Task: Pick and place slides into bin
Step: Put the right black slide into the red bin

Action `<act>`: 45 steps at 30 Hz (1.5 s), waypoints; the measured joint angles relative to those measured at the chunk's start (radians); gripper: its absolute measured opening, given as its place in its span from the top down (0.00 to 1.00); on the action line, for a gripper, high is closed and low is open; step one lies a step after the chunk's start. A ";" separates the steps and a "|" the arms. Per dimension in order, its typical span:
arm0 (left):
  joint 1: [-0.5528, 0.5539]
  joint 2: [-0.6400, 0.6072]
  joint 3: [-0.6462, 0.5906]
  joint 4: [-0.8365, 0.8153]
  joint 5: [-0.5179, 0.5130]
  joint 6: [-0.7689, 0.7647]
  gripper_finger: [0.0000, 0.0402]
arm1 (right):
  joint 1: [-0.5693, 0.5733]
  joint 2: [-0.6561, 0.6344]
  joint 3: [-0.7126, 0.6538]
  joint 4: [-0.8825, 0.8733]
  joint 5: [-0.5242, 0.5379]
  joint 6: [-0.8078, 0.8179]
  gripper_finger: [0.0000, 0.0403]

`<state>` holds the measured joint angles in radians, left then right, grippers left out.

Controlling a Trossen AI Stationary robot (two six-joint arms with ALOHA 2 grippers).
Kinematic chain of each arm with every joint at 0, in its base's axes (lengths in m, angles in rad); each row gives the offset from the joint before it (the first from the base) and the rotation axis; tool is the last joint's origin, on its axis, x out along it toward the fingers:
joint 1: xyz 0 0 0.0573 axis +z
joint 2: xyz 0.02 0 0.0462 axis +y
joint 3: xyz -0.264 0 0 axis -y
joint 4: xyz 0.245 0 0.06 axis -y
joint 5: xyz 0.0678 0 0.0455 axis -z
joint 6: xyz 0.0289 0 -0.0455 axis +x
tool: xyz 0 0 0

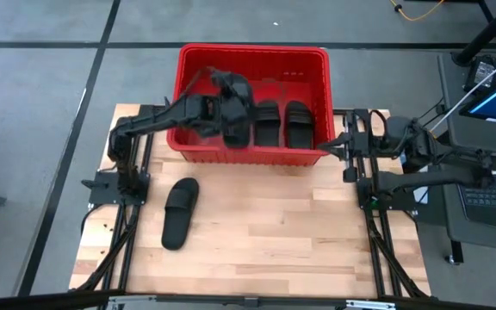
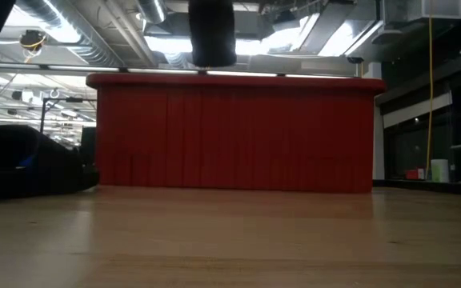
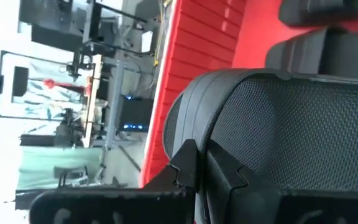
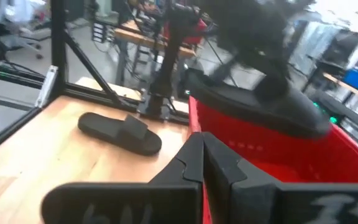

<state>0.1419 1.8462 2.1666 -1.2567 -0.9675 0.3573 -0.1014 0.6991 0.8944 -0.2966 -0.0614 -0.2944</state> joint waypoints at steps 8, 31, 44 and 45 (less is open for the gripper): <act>0.177 0.002 0.000 0.290 0.224 0.332 0.99 | -0.170 0.063 0.000 0.021 -0.065 -0.004 0.99; 0.415 0.106 -0.001 0.453 0.414 0.594 0.99 | -0.410 0.257 0.000 0.228 -0.232 0.036 0.99; 0.405 0.164 -0.001 0.414 0.343 0.427 0.99 | -0.414 0.272 0.000 0.237 -0.232 0.052 0.99; 0.402 0.164 -0.001 0.389 0.331 0.404 0.99 | -0.417 0.272 0.000 0.236 -0.232 0.051 0.99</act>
<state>0.5440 2.0102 2.1658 -0.8675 -0.6360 0.7612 -0.5188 0.9707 0.8944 -0.0605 -0.2939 -0.2431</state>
